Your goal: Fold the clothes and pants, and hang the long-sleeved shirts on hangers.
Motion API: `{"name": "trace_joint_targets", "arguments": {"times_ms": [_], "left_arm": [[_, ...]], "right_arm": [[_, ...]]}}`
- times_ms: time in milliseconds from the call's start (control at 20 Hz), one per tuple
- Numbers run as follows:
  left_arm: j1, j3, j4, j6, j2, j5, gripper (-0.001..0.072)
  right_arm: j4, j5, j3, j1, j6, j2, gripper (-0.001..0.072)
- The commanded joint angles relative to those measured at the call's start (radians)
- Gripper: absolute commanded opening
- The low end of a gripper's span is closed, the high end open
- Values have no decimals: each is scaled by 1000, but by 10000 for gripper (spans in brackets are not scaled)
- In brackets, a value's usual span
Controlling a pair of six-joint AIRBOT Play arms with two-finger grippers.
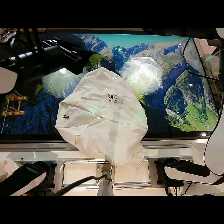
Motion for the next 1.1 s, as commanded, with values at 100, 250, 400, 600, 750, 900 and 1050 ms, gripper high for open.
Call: {"name": "trace_joint_targets", "arguments": {"times_ms": [100, 250, 400, 600, 750, 900, 1050], "left_arm": [[0, 0, 0, 0, -1, 0, 434], [0, 0, 0, 0, -1, 0, 433], [0, 0, 0, 0, -1, 0, 433], [0, 0, 0, 0, -1, 1, 433], [0, 0, 1, 0, -1, 0, 433], [0, 0, 0, 0, -1, 0, 434], [0, 0, 0, 0, -1, 1, 434]], "right_arm": [[0, 0, 0, 1, 0, 0, 439], [0, 0, 0, 1, 0, 0, 439], [0, 0, 0, 1, 0, 0, 439], [0, 0, 0, 1, 0, 0, 439], [0, 0, 0, 1, 0, 0, 439], [0, 0, 0, 1, 0, 0, 439], [0, -34, 0, 1, 0, 0, 439]]}}
